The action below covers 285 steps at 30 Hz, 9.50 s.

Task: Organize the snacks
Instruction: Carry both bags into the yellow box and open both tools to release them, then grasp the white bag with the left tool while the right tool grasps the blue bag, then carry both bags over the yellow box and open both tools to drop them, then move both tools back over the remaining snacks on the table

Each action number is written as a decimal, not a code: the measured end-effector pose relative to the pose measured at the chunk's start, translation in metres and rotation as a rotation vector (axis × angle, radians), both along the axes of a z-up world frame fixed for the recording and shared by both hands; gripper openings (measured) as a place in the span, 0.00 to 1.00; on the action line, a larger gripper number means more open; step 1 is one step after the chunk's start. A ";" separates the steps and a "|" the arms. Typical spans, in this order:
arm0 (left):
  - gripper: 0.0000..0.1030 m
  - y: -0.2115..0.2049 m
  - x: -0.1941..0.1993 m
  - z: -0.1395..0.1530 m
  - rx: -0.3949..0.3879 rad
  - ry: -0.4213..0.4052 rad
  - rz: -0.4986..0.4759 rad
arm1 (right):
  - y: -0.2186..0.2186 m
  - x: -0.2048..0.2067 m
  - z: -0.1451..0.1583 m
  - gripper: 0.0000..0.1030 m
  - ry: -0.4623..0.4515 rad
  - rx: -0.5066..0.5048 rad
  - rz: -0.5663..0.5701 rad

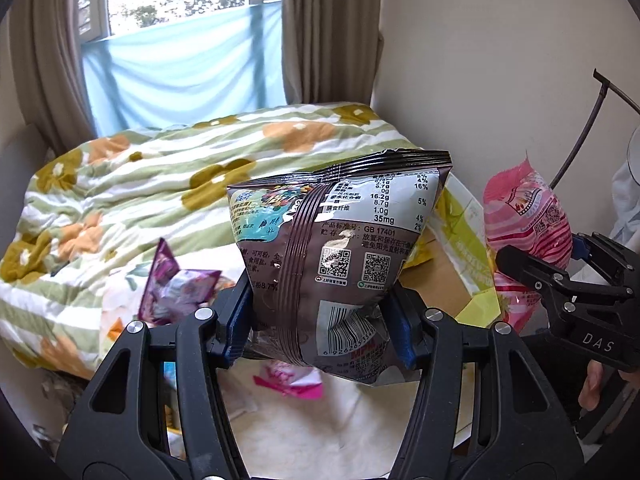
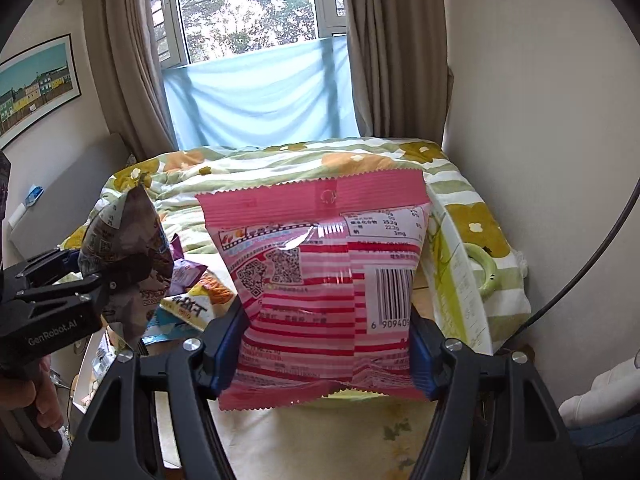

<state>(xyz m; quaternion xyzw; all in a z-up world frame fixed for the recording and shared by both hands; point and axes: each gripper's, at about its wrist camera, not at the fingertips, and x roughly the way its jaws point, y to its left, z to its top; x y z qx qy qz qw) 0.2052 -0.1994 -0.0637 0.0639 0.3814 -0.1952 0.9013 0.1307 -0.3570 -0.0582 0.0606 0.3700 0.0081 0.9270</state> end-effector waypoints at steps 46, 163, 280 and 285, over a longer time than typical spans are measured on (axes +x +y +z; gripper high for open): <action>0.99 -0.060 0.006 -0.063 0.178 0.165 0.162 | -0.069 0.093 -0.073 0.64 0.285 0.155 0.212; 0.62 0.290 -0.043 -0.202 -0.273 0.617 0.690 | 0.295 0.139 -0.178 0.52 0.456 0.030 0.604; 0.99 -0.022 0.048 -0.026 -0.072 0.213 0.216 | -0.091 0.106 -0.019 1.00 0.080 0.111 0.079; 0.99 0.021 0.029 -0.009 -0.076 0.152 0.266 | -0.063 0.094 -0.003 1.00 0.052 0.130 0.144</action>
